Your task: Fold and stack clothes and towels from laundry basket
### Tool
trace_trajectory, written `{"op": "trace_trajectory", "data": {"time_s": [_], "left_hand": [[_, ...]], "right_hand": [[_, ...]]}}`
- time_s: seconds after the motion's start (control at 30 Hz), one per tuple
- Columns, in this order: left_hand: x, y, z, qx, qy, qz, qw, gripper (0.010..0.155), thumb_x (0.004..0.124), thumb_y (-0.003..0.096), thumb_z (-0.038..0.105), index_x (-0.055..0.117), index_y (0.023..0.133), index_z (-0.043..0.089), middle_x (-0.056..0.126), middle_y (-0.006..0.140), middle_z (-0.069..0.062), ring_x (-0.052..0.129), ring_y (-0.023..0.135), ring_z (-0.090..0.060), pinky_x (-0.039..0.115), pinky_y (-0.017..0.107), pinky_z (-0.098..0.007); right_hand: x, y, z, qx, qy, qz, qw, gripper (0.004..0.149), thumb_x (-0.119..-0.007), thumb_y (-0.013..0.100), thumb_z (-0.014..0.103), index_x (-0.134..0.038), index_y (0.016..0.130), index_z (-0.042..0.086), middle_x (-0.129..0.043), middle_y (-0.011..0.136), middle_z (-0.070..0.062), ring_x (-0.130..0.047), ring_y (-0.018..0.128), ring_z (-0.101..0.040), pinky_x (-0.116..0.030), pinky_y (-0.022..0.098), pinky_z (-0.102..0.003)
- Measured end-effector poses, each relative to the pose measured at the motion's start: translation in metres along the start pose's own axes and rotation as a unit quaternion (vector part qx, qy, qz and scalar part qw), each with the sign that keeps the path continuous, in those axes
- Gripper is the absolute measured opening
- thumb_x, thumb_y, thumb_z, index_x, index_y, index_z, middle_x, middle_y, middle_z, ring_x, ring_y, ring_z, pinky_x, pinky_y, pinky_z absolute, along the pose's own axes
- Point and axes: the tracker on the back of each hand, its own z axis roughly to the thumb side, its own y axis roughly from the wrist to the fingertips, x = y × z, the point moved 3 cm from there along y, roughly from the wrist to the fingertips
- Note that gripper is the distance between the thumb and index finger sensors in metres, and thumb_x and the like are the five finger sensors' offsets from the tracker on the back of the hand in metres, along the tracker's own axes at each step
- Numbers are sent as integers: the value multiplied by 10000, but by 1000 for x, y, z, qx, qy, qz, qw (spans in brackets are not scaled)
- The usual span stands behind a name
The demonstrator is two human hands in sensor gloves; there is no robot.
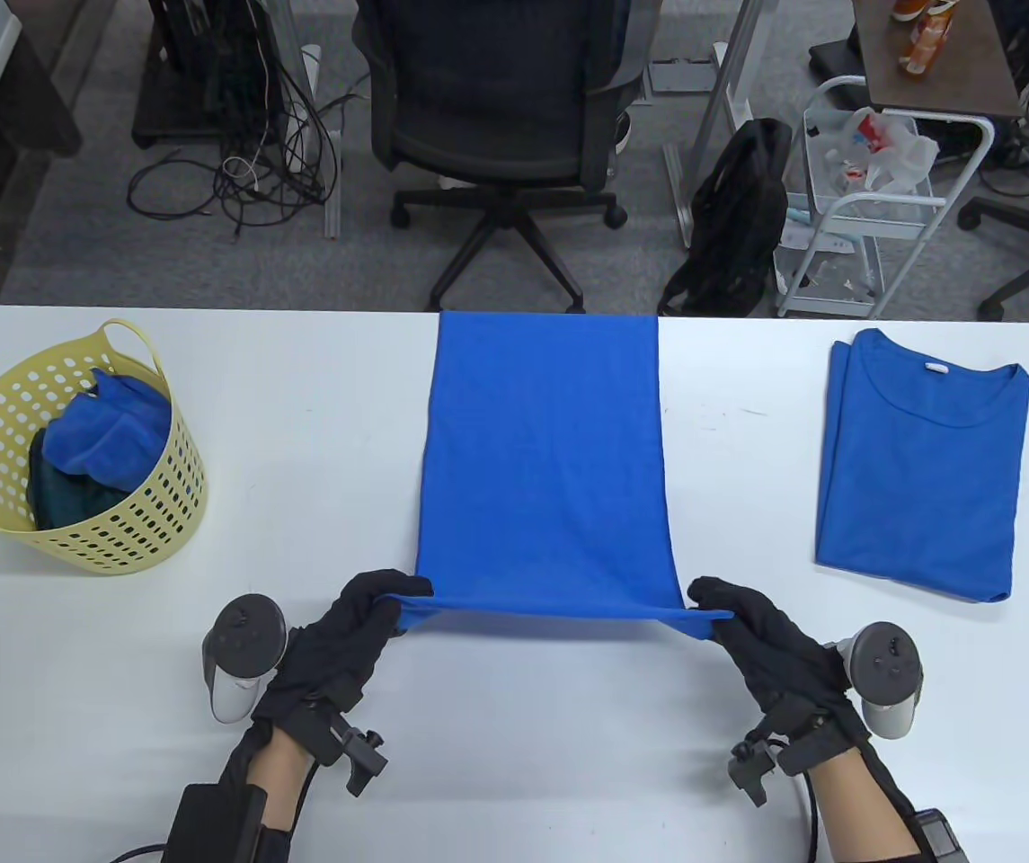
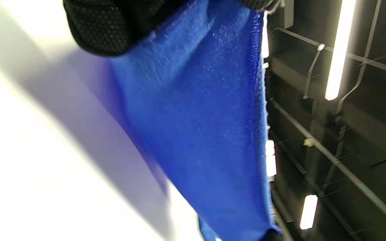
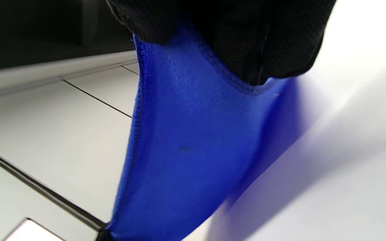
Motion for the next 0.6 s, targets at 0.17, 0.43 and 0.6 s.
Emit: {"op": "trace_trajectory", "data": {"time_s": [0.17,0.43,0.6], "left_hand": [[10,-26,20,-12,-44,-112,993,461,618,642,405,615,1059,210,937,956,-105,1053,713,-239,879,567,-477],[-2,-93,91,27,-15,-193,981,462,662,650,414,675,1066,212,907,1005,-156,1031,765,-291,859,590,-506],[-36,-40,97,-26,145,-88,985,454,745,615,438,748,1037,268,684,1181,-250,787,1004,-485,712,684,-635]], "right_hand": [[0,-14,27,-34,-27,133,990,399,-663,653,215,-730,971,-17,-804,917,-331,-981,648,-314,-790,568,-564],[18,-55,108,28,13,226,974,398,-665,676,204,-739,987,-34,-803,932,-350,-972,655,-352,-768,571,-595],[27,-12,112,-17,-168,94,981,394,-681,674,201,-749,997,-15,-661,1065,-382,-808,846,-525,-632,622,-713]]}}
